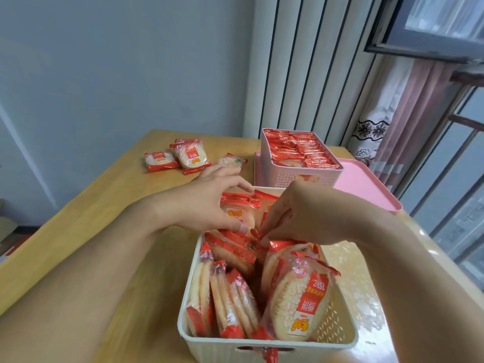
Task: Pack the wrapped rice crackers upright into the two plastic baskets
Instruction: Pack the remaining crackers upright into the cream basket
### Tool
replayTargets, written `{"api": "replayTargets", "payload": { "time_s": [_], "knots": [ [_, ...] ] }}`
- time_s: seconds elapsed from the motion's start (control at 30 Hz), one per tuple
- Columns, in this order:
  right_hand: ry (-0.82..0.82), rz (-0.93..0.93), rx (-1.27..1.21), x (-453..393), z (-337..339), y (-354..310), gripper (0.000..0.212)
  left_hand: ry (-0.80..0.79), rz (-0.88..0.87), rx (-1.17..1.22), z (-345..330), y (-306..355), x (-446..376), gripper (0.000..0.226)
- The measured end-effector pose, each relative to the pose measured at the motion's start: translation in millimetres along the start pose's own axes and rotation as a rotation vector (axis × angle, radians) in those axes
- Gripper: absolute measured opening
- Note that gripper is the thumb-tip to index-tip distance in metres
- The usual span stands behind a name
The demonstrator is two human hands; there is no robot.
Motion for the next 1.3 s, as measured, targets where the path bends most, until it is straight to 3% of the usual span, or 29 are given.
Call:
{"api": "replayTargets", "payload": {
  "time_s": [0.1, 0.2, 0.33, 0.47, 0.6, 0.7, 0.77, 0.87, 1.03, 1.13, 1.3],
  "knots": [
    [0.007, -0.032, 0.018, -2.5, -3.1, 0.5, 0.01, -0.082, 0.053, -0.022, -6.4, 2.6, 2.0, 0.086],
    [0.121, -0.064, -0.047, -7.2, -0.7, 4.2, 0.014, -0.094, 0.034, -0.018, -10.2, 0.5, 3.2, 0.085],
    [0.355, -0.021, -0.409, -9.1, 10.7, 12.9, 0.012, 0.125, -0.07, 0.173, -3.3, -1.2, 2.3, 0.047],
    [0.401, 0.02, -0.698, -8.2, 12.9, 15.6, 0.018, 0.284, -0.209, 0.486, -0.8, 7.3, -0.4, 0.016],
    [0.322, 0.035, -0.715, -0.7, 20.1, 12.2, 0.043, 0.475, -0.265, 0.476, -2.8, 3.7, -1.0, 0.014],
    [0.292, 0.026, -0.666, -0.4, 20.2, 14.8, 0.033, 0.574, -0.343, 0.474, -1.3, 5.8, 0.2, 0.027],
    [0.23, -0.032, -0.675, -1.6, 17.7, 18.0, 0.057, 0.618, -0.373, 0.475, -0.1, 8.7, 1.6, 0.043],
    [0.148, -0.036, -0.745, -4.2, 13.7, 20.8, 0.084, 0.616, -0.387, 0.484, 0.8, 11.2, 2.1, 0.048],
    [0.314, -0.009, -0.727, -6.4, 12.6, 19.3, 0.08, 0.737, -0.282, 0.575, -0.9, 2.6, -5.3, 0.032],
    [0.345, -0.062, -0.497, -4.5, 15.0, 21.5, 0.057, 0.642, -0.162, 0.633, -1.2, -8.4, -9.7, 0.028],
    [0.423, -0.136, -0.256, -8.0, 12.5, 25.0, 0.038, 0.353, -0.018, 0.382, -11.6, -14.6, -10.6, 0.033]
  ]
}}
Point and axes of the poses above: each hand's wrist, its own x-axis away from the middle knuckle, its own z-axis out of the back of the hand, y = z × x, the point moved 1 cm from there along -x, towards the middle knuckle, and after that the axes turned 2 degrees about -x, right-handed, at the moved point
